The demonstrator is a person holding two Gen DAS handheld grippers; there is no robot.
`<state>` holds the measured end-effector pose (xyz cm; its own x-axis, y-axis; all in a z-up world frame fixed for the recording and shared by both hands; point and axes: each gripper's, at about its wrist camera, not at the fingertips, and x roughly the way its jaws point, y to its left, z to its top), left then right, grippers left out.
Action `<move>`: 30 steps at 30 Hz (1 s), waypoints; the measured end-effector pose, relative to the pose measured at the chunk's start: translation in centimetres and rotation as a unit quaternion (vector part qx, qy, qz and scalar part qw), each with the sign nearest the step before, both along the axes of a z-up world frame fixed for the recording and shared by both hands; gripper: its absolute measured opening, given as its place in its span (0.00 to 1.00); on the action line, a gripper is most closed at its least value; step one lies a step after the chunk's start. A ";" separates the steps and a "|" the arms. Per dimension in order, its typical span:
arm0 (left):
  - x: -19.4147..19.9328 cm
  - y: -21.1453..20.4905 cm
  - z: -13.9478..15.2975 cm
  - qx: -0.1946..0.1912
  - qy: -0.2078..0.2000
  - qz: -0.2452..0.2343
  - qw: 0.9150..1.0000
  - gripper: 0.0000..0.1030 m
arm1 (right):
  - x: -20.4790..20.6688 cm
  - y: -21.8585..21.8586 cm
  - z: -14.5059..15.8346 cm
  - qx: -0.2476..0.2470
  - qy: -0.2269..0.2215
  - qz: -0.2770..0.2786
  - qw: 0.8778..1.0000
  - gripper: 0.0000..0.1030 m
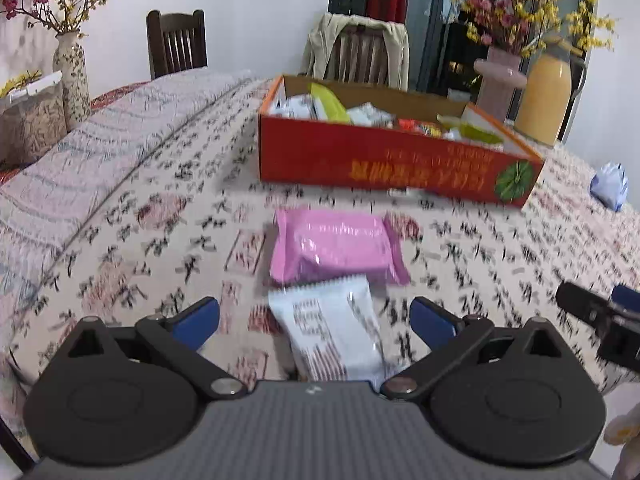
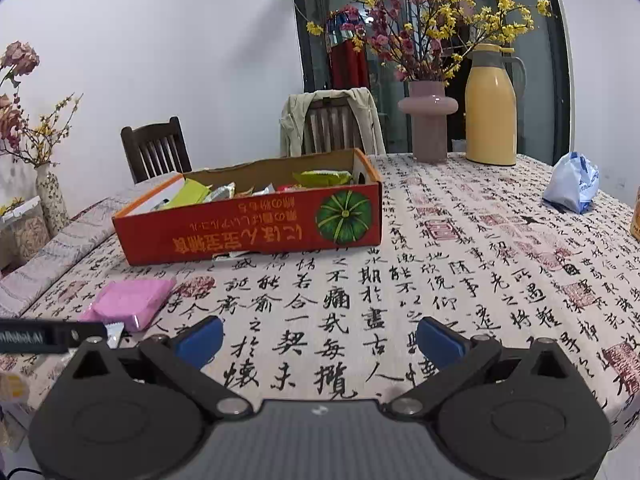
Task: Organize snacks
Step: 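Move both grippers back from the box to the remaining packets, then grasp the white packet with the left gripper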
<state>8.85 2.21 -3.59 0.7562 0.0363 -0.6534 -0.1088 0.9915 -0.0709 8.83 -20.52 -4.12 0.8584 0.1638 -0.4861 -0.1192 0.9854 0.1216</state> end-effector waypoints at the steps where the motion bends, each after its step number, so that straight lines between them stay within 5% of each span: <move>1: -0.1 -0.1 -0.2 0.003 0.003 0.001 1.000 0.96 | 0.1 0.0 -0.1 0.000 0.002 0.000 1.000 1.00; 13: -0.8 -0.3 -0.7 0.015 -0.005 0.009 1.000 0.48 | 0.6 0.0 -1.4 0.010 0.023 0.001 1.000 1.00; 30: -1.5 0.5 -0.5 0.003 -0.021 0.002 1.000 0.46 | 1.0 0.1 -1.9 0.013 0.039 0.008 0.999 1.00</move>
